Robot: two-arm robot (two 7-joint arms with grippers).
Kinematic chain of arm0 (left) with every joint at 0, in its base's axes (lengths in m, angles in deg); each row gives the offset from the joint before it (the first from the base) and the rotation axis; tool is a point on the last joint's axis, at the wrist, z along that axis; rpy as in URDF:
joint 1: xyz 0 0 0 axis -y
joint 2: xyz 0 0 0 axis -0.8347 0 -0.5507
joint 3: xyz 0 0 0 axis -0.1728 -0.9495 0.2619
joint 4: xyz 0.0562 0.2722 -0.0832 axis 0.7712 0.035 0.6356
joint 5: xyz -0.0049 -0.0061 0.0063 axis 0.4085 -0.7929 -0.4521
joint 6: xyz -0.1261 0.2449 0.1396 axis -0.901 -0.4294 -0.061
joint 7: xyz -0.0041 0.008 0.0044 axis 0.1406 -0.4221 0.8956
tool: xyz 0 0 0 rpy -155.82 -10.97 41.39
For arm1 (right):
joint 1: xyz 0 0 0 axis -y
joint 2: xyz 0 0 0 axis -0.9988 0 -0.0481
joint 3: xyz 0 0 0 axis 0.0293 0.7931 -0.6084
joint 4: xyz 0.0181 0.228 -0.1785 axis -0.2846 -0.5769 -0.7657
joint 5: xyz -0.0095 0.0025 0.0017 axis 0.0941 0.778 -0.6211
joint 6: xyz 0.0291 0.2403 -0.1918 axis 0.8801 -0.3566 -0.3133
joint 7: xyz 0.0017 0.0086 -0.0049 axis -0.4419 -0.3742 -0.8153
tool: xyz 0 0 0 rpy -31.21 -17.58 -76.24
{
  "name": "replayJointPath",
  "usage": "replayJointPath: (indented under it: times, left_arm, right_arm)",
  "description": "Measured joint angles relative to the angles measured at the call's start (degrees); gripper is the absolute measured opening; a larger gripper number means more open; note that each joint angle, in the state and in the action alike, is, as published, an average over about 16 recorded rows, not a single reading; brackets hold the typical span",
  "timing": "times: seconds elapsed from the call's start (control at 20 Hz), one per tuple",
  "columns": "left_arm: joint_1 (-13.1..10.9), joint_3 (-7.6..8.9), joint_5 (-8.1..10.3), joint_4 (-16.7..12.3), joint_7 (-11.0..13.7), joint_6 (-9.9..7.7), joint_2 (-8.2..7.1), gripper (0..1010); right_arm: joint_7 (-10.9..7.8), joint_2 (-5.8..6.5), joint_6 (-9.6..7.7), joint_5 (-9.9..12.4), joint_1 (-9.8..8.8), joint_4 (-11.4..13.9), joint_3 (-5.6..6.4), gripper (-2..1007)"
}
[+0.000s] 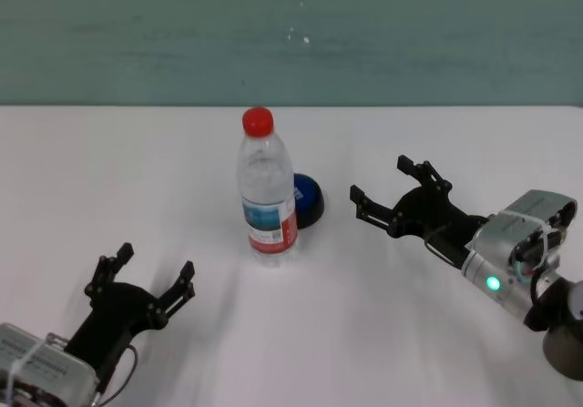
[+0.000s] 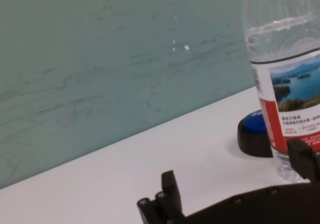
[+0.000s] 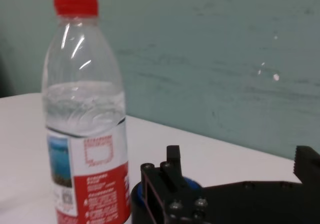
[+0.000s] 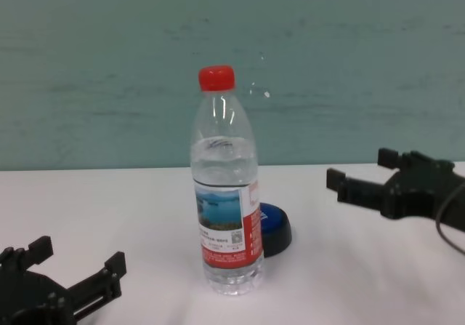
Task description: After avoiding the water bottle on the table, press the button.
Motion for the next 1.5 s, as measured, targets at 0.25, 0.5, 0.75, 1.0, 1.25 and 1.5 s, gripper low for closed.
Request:
replayJointPath:
  times: [0.25,0.5,0.75,1.0,1.25,1.5]
  left_arm:
    - [0.00,0.00,0.00,0.00,0.00,0.00,0.00,1000]
    - [0.00,0.00,0.00,0.00,0.00,0.00,0.00,1000]
    - [0.00,0.00,0.00,0.00,0.00,0.00,0.00,1000]
    - [0.00,0.00,0.00,0.00,0.00,0.00,0.00,1000]
    - [0.00,0.00,0.00,0.00,0.00,0.00,0.00,1000]
    - [0.00,0.00,0.00,0.00,0.00,0.00,0.00,1000]
  right_arm:
    - [-0.21,-0.29,0.18,-0.24,-0.67,0.09,0.07,1004]
    - [-0.31,-0.39,0.11,-0.38,-0.81,0.05,0.00,1004]
    - [0.37,-0.38,0.23,-1.20,-1.81,1.36,0.00,1004]
    - [1.56,-0.57,0.66,-2.53,-4.12,3.89,0.31,1004]
    - [2.96,-1.23,1.59,-4.15,-7.15,6.59,0.83,1004]
    - [3.64,-2.43,3.01,-5.10,-9.46,7.44,1.41,1004]
